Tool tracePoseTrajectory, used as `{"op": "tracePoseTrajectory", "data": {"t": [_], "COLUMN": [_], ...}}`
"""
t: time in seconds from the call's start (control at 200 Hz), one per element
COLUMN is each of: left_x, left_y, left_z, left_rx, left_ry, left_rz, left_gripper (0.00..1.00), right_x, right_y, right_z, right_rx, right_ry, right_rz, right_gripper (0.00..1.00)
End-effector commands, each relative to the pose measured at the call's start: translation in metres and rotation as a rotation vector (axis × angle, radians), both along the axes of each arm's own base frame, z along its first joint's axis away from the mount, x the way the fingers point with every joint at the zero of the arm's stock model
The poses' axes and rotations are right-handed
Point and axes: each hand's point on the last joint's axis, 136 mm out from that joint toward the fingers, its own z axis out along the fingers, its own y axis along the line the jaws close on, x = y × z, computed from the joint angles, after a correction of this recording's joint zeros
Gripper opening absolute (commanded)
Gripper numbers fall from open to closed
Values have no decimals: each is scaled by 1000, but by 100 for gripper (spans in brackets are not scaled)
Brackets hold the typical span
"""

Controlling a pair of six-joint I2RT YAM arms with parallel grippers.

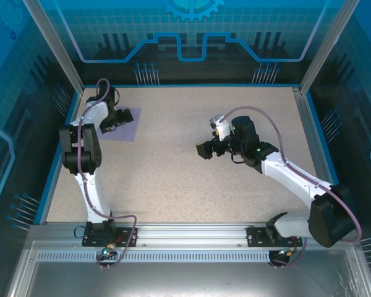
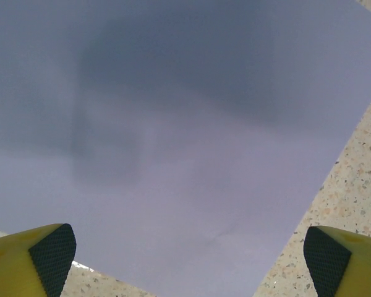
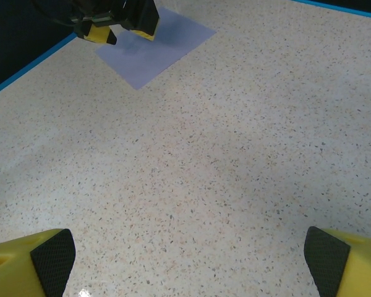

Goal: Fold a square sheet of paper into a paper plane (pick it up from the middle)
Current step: Move the square sheet of paper to the center of the table.

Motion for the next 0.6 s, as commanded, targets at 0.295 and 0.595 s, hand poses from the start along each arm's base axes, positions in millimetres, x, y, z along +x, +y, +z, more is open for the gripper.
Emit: {"op": "tracePoseTrajectory", "data": {"t": [0.295, 0.595], "left_x": [-17, -27], "left_y": [-3, -18], "left_z": [-36, -55], "left_rx": [-15, -34], "left_ry": [180, 244], "left_rz": [-75, -117], "left_gripper": [98, 97], "right_x": [15, 20], "right_y": [22, 26], "right_z": [7, 5], "right_rx": [47, 46], "right_ry": [14, 34], "right_rz": [32, 34], "right_gripper": [99, 99]}}
